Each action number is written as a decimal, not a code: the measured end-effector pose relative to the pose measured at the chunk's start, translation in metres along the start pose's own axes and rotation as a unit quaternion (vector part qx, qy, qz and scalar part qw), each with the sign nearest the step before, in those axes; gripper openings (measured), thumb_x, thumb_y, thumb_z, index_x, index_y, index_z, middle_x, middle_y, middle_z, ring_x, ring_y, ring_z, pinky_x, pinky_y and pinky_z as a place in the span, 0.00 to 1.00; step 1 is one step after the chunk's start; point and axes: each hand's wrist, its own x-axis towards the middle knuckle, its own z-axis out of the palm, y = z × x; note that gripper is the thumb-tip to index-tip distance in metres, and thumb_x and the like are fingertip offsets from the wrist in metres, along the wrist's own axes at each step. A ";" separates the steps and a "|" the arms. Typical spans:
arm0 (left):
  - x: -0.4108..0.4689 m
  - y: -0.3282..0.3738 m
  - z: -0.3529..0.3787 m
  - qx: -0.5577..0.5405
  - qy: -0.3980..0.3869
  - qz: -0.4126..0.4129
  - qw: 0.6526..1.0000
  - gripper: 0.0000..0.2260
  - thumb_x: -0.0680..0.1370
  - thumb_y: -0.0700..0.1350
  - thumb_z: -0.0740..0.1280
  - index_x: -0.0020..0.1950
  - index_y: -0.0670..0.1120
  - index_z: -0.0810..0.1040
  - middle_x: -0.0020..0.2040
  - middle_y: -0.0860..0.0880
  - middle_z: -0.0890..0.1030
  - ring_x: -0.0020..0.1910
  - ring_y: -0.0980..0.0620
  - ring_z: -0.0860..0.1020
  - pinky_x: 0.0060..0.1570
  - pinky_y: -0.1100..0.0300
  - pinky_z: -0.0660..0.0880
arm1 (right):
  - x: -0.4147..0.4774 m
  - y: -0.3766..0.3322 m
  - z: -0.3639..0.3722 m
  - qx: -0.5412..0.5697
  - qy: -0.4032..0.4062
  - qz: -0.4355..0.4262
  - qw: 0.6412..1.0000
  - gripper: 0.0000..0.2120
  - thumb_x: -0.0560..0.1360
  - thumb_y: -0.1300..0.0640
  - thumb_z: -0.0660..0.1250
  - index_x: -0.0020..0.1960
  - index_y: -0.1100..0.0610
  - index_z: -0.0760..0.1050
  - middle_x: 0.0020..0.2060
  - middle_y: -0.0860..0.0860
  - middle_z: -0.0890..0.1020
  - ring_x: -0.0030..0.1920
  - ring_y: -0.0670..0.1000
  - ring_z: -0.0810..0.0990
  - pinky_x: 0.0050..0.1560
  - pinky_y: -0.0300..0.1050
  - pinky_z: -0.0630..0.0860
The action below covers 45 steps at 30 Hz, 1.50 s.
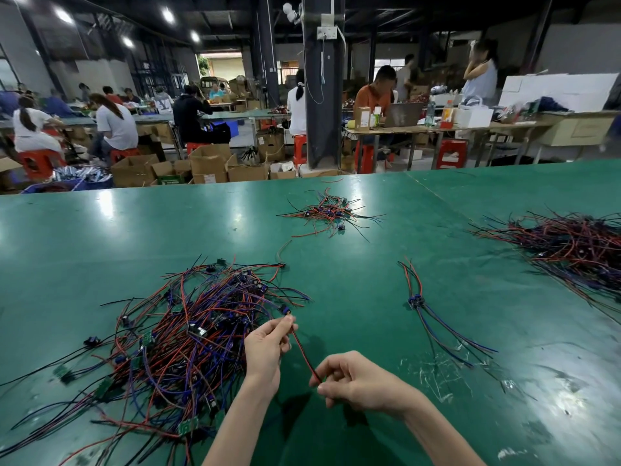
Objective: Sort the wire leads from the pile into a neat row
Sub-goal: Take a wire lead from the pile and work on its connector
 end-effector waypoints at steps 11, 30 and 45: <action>-0.004 -0.005 0.006 0.016 -0.021 -0.026 0.999 0.04 0.75 0.35 0.68 0.41 0.35 0.80 0.30 0.46 0.80 0.22 0.59 0.67 0.22 0.69 0.65 | -0.002 0.005 -0.008 0.021 -0.047 0.002 0.999 0.02 0.77 0.58 0.65 0.49 0.55 0.75 0.30 0.48 0.81 0.22 0.46 0.70 0.20 0.37 0.68; -0.024 -0.018 0.025 0.083 -0.171 -0.105 0.976 0.10 0.79 0.41 0.64 0.48 0.36 0.82 0.39 0.43 0.83 0.32 0.55 0.77 0.31 0.66 0.71 | 0.016 0.022 -0.035 0.147 0.244 0.032 0.958 0.09 0.76 0.61 0.67 0.37 0.61 0.76 0.26 0.52 0.80 0.17 0.46 0.66 0.18 0.37 0.61; -0.025 -0.016 0.023 0.095 -0.175 -0.100 0.975 0.12 0.81 0.39 0.60 0.49 0.35 0.81 0.36 0.45 0.82 0.32 0.55 0.75 0.31 0.66 0.72 | -0.012 0.048 -0.089 -0.255 0.376 0.261 0.852 0.15 0.71 0.47 0.67 0.36 0.58 0.80 0.32 0.51 0.81 0.35 0.53 0.78 0.35 0.42 0.71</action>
